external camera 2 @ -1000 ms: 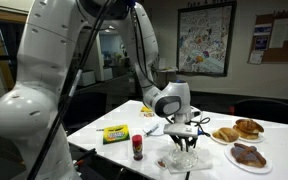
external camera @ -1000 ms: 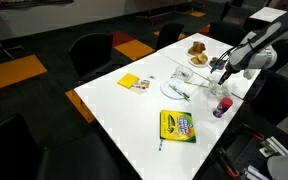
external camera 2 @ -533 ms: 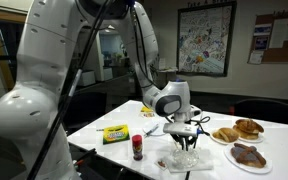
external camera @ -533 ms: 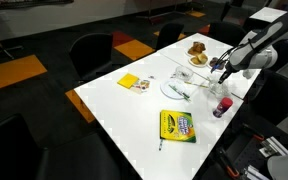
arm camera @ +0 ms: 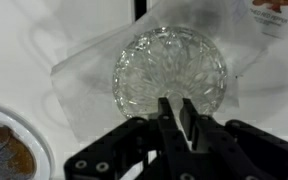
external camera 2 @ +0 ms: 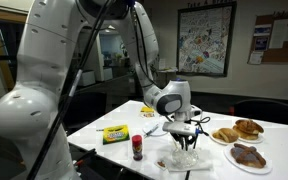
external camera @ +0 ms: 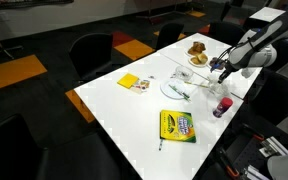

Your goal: Cover the glass jar with the glass lid on the table

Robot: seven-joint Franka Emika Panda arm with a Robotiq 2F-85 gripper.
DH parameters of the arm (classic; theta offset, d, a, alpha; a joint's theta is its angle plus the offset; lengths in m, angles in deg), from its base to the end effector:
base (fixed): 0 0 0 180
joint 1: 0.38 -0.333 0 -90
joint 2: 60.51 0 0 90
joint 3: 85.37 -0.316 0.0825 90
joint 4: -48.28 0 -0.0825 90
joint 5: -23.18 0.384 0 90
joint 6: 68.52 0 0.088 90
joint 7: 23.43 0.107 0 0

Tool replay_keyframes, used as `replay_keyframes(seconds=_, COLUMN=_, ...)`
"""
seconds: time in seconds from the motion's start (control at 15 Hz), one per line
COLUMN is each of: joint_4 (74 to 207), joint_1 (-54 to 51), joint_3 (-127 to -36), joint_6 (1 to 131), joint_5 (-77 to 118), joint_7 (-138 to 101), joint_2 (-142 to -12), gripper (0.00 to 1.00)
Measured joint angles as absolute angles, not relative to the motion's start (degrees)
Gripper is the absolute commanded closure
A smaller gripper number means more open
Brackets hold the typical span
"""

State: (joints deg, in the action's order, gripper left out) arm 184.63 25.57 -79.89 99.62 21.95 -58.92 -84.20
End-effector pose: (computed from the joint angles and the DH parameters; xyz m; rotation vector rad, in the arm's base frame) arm 0.4378 -0.2687 0.1639 3.0191 0.1546 0.1440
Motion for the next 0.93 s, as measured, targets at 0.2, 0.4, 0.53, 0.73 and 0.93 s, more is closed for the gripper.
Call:
replay_keyframes(seconds=0.2, joint_4=183.12, joint_1=25.69, joint_3=-80.78, joint_6=95.18, joint_5=22.4, joint_7=-58.32, joint_2=-83.76, gripper=0.96)
replay_keyframes(seconds=0.4, joint_4=180.48, joint_1=26.1, joint_3=-82.51, joint_6=88.85, joint_5=25.04, joint_7=-58.59, joint_2=-82.68, gripper=0.96)
replay_keyframes(seconds=0.53, joint_4=178.46, joint_1=26.1, joint_3=-83.03, joint_6=85.55, joint_5=27.09, joint_7=-58.95, joint_2=-81.78, gripper=0.96)
replay_keyframes(seconds=0.73, joint_4=175.31, joint_1=25.86, joint_3=-83.11, joint_6=82.48, joint_5=28.46, joint_7=-59.06, joint_2=-80.63, gripper=0.96)
replay_keyframes(seconds=0.93, joint_4=172.22, joint_1=25.01, joint_3=-83.14, joint_6=80.43, joint_5=28.86, joint_7=-59.06, joint_2=-79.85, gripper=0.96)
